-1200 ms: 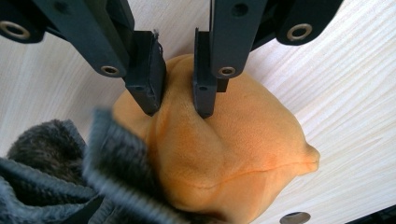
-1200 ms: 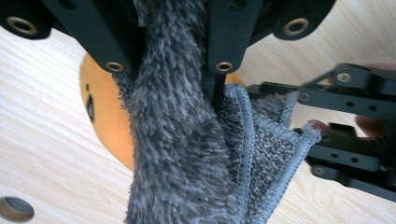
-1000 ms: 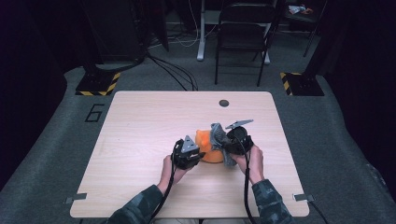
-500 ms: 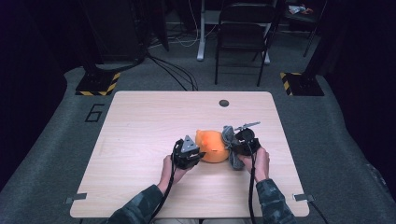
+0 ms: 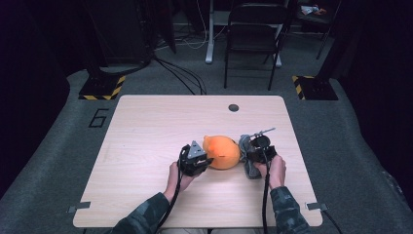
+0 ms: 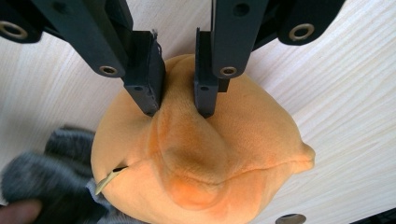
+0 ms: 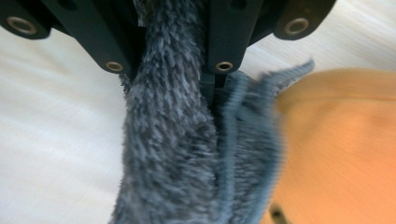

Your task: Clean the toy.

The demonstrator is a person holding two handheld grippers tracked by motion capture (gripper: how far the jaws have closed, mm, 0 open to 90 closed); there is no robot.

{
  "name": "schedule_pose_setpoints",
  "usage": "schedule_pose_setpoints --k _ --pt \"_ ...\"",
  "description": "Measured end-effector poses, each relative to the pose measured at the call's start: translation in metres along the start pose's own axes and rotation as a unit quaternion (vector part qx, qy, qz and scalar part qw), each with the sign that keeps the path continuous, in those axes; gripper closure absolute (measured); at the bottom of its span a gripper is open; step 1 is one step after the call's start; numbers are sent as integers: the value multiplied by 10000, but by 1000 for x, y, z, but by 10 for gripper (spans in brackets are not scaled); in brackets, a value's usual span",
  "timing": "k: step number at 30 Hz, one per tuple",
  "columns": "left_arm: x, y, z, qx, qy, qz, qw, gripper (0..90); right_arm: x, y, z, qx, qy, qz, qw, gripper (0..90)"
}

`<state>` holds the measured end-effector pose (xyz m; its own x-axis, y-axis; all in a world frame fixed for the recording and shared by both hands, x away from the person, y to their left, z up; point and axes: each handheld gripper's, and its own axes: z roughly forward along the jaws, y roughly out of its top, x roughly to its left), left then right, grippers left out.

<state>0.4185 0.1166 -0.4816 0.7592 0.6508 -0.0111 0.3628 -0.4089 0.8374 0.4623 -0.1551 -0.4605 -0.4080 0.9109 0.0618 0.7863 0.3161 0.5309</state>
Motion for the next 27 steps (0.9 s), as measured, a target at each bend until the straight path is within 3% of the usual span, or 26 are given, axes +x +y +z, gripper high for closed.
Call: schedule_pose_setpoints --k 3,5,8,10,14,16,17,18,21,24,27 --pt "1 0 0 -25 34 21 10000 745 4 9 -27 -411 216 10 9989 774" --pt "1 0 0 -23 41 20 10000 743 12 14 -37 -578 440 -108 9973 774" --pt "1 0 0 -7 23 24 10000 734 29 17 -31 -412 681 -395 9960 775" --pt "2 0 -1 12 29 163 9999 678 37 16 -21 -341 469 -497 9971 775" --pt "-3 0 -3 -8 190 608 9980 504 31 15 -18 -427 492 -376 9972 775" --pt "-8 0 1 36 372 870 9955 453 28 15 -17 -448 514 -325 9971 775" --pt "-10 -1 4 92 486 1084 9929 436 27 15 -17 -479 515 -304 9971 775" --pt "-11 -3 6 95 511 1132 9922 431 27 15 -16 -521 533 -280 9968 775" --pt "-12 -7 11 64 620 1217 9906 569 27 14 -15 -549 573 -313 9964 774" --pt "-9 -7 11 22 615 1012 9930 736 28 14 -16 -594 571 -291 9962 774" --pt "-7 -3 7 66 562 845 9948 772 30 16 -22 -627 559 -322 9959 774"
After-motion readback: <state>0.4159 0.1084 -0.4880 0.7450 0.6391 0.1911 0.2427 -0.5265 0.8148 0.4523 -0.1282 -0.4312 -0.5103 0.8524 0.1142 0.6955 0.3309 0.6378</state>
